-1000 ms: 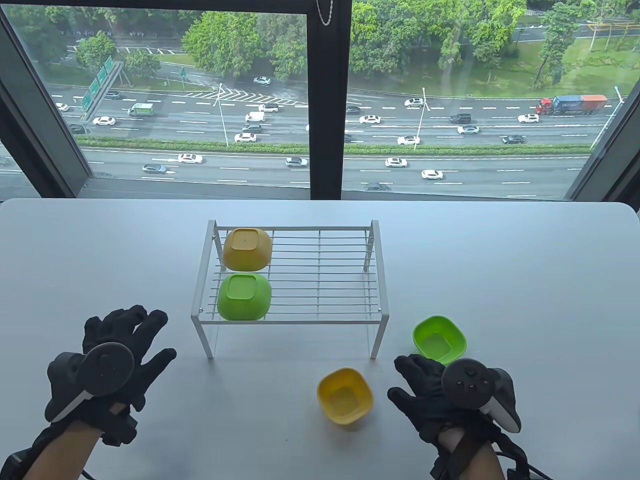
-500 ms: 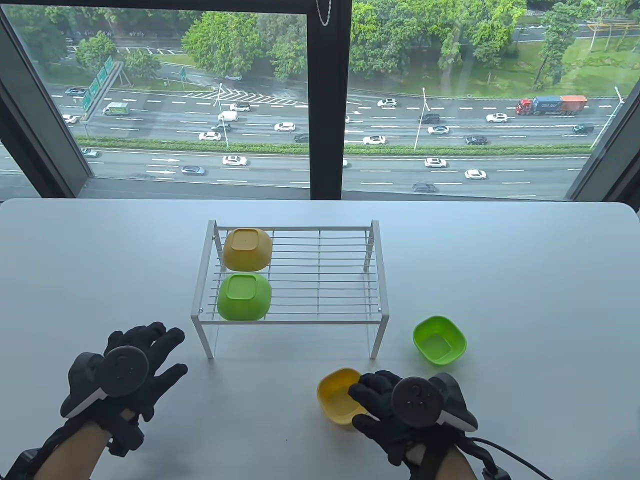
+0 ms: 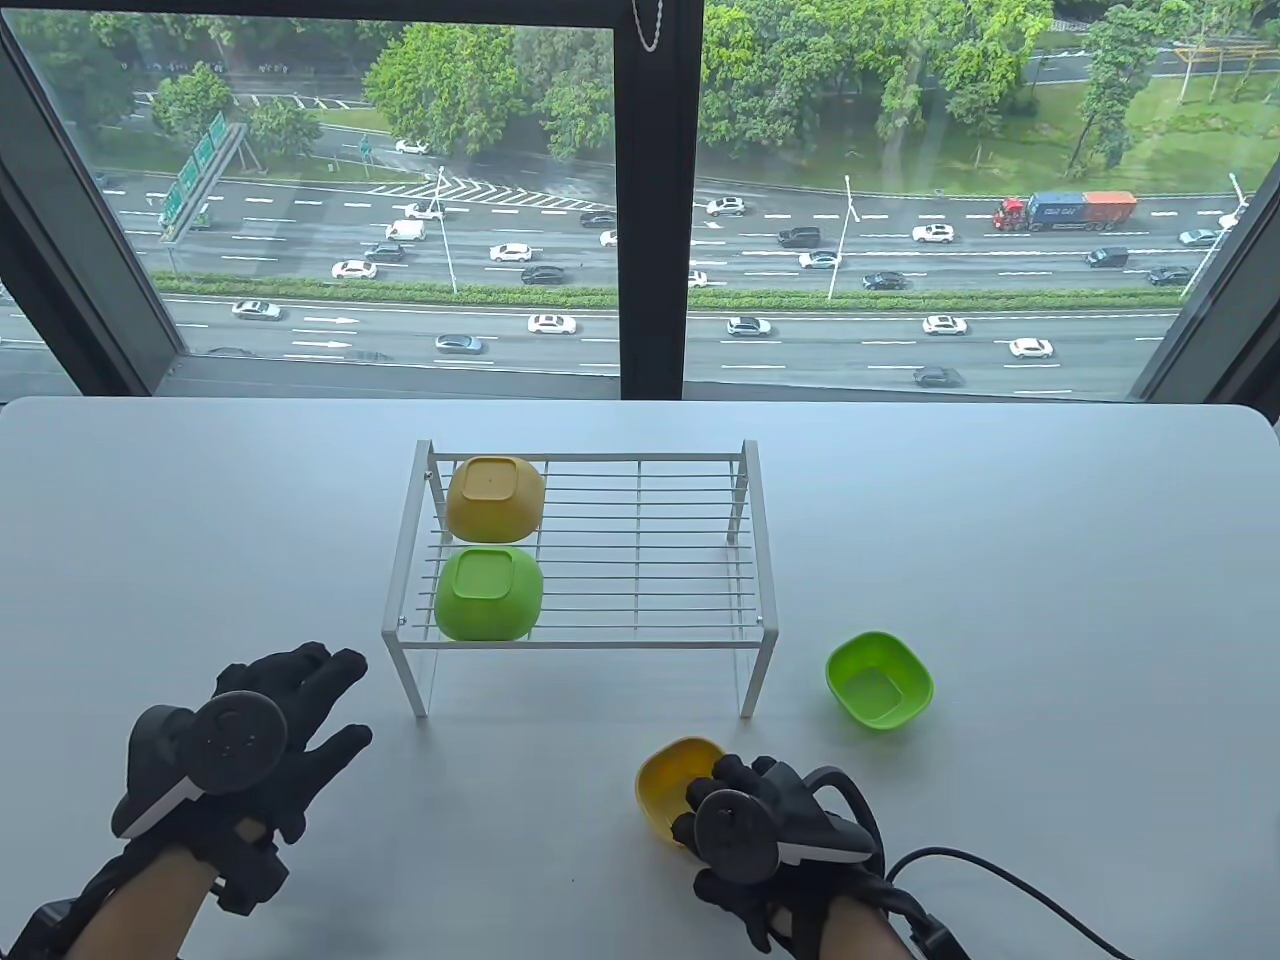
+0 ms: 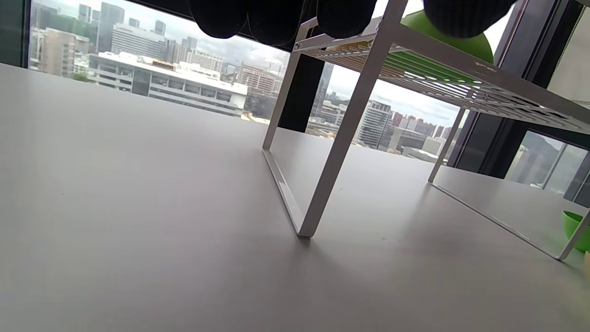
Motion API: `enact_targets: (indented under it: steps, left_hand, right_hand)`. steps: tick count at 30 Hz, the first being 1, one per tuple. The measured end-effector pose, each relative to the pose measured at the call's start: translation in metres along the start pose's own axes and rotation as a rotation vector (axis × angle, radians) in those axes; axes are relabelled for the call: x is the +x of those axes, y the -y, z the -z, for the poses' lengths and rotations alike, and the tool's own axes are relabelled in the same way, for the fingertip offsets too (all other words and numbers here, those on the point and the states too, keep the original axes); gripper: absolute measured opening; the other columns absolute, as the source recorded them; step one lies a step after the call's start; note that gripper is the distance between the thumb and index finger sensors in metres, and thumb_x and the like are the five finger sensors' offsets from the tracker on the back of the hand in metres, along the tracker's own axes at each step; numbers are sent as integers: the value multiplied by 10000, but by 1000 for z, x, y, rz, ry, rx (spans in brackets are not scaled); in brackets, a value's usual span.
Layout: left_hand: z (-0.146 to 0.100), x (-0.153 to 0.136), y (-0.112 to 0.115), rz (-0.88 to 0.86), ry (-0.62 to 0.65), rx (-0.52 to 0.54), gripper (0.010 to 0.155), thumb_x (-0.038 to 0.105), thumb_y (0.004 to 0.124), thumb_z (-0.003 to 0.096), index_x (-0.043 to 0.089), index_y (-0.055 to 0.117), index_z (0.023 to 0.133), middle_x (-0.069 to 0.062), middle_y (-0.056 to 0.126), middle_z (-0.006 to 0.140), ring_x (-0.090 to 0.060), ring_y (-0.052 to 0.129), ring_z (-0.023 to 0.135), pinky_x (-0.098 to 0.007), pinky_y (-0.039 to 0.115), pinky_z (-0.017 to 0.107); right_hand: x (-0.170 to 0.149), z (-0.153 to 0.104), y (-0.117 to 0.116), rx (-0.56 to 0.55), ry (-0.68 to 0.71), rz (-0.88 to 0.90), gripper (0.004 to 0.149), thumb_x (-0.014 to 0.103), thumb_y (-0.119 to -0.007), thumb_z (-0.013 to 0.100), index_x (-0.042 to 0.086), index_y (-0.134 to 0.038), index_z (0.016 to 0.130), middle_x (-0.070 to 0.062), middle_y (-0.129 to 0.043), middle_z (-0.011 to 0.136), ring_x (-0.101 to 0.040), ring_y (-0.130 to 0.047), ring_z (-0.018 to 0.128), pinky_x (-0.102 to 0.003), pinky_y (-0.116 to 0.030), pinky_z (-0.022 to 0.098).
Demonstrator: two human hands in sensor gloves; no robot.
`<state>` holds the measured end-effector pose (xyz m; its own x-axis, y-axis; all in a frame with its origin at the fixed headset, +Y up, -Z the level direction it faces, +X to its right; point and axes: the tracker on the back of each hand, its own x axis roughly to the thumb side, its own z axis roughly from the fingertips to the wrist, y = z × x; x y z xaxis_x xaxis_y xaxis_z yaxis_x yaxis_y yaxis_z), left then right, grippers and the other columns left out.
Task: Flip small dish upside down onto kitchen shelf
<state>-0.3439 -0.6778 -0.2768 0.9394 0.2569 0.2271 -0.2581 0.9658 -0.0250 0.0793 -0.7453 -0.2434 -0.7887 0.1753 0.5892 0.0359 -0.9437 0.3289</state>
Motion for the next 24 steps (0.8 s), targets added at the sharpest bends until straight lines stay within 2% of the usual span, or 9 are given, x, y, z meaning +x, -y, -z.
enact_targets:
  steps: [4,10,15,24]
  left_hand:
    - [0,0,0,-8,3,4,733,612,664,449,321,549,1112,-104,534,1189,-427,551,1067,-728,416,772]
    - [-1,0,1,-5,7,-1,733,611,663,448,320,549,1111,-105,535,1188,-426,552,1067,-731,412,771]
    - [-2,1,0,3,12,-1,730,610,663,448,323,550,1111,-107,534,1189,-425,551,1068,-732,409,771]
    - [-2,1,0,-4,35,-7,732,605,662,447,322,539,1111,-79,519,1194,-421,542,1072,-735,401,771]
  right_hand:
    - [-3,2,0,-43,-23,-63,527,356,-871,466,184,-765,953,-131,-650,1089,-400,-508,1006,-649,-447,731]
    - [-5,-2,8,-140,6,-40,436,325,-874,459,208,-822,875,-120,-769,1025,-389,-659,947,-649,-492,723]
    - [-6,-6,14,-170,12,21,429,320,-845,463,193,-808,872,-116,-907,857,-357,-826,820,-658,-503,717]
    - [-9,-15,25,-261,26,79,485,315,-794,467,171,-758,929,-104,-889,794,-350,-817,757,-659,-541,699]
